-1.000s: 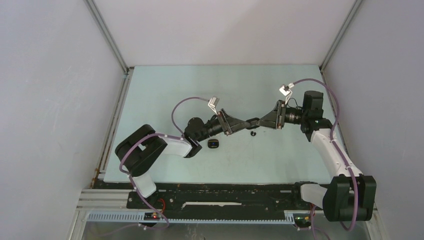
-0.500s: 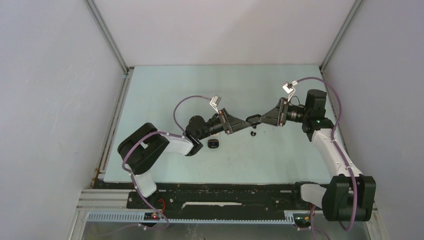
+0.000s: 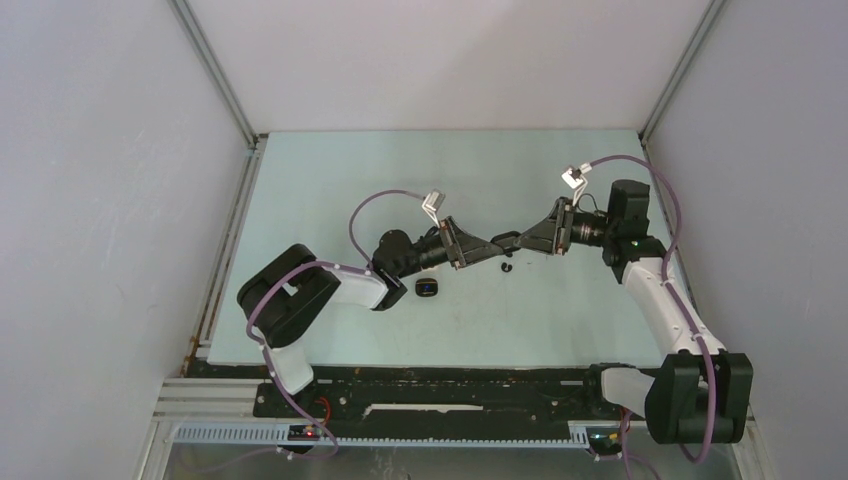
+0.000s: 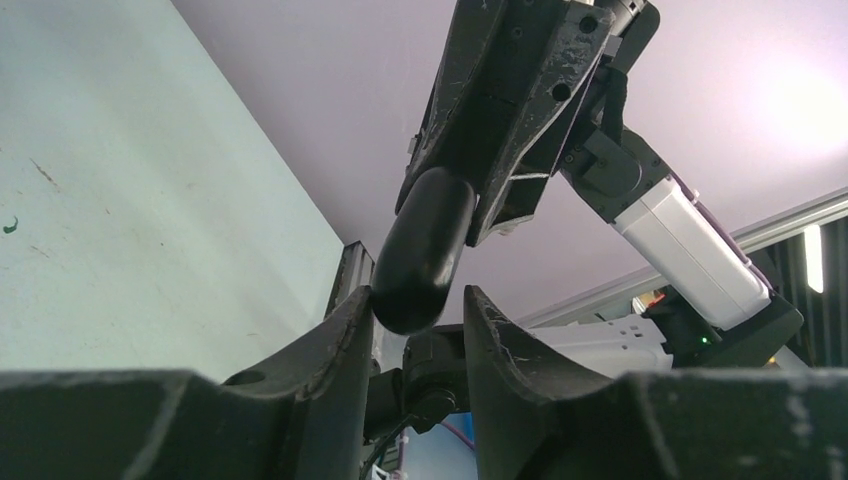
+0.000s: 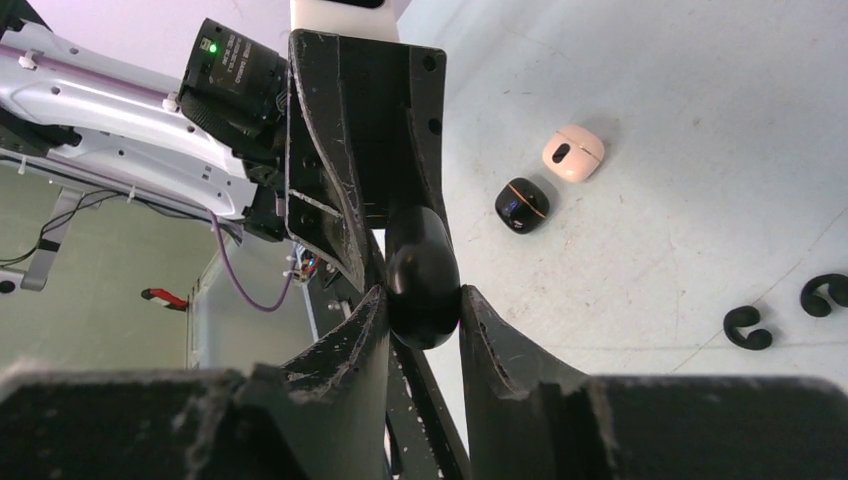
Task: Insert the wireless bluetooth earbuds into the charging case
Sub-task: Pick up the charging case at the center of the board, then open the charging case.
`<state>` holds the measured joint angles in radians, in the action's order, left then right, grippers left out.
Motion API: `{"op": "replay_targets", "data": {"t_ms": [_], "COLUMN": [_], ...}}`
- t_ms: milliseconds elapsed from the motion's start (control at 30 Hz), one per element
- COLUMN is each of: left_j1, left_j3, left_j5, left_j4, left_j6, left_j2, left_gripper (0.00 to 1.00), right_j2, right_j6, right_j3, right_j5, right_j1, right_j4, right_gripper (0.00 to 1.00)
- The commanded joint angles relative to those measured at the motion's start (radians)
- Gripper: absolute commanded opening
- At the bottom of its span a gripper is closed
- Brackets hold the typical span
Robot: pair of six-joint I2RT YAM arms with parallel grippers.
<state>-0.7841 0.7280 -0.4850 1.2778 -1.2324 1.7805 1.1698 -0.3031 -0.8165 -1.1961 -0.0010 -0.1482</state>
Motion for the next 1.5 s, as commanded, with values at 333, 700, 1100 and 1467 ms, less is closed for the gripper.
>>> {"op": "replay_targets", "data": {"t_ms": [333, 700, 1100, 1467], "left_j1": [-0.002, 0.005, -0.069, -0.175], "left_j3": [0.059, -0.037, -0.165, -0.1], "left_j5": [-0.07, -0.13, -0.095, 0.032], "left_j4": [0.079, 0.073, -0.116, -0.548], "left_j6": [0.008, 0.17, 0.7, 1.047], "left_j2": [0.0, -0.06, -0.222, -0.374], "left_gripper": [0.23, 0.0, 0.0, 0.0], "right_j2": [-0.021, 0.04, 0.114, 0.172], "right_j6": [-0.009, 0.945, 1.425, 1.271], "right_j3": [-0.003, -0.337, -0.549, -0.549], "right_j5": [-0.013, 0.11, 0.243, 0.269], "right_j1": [0.03, -0.053, 0.207, 0.363], "right_j4": [0.059, -0.742, -1.232, -1.154], "right_gripper": [0.31, 0.62, 0.53, 0.52]}}
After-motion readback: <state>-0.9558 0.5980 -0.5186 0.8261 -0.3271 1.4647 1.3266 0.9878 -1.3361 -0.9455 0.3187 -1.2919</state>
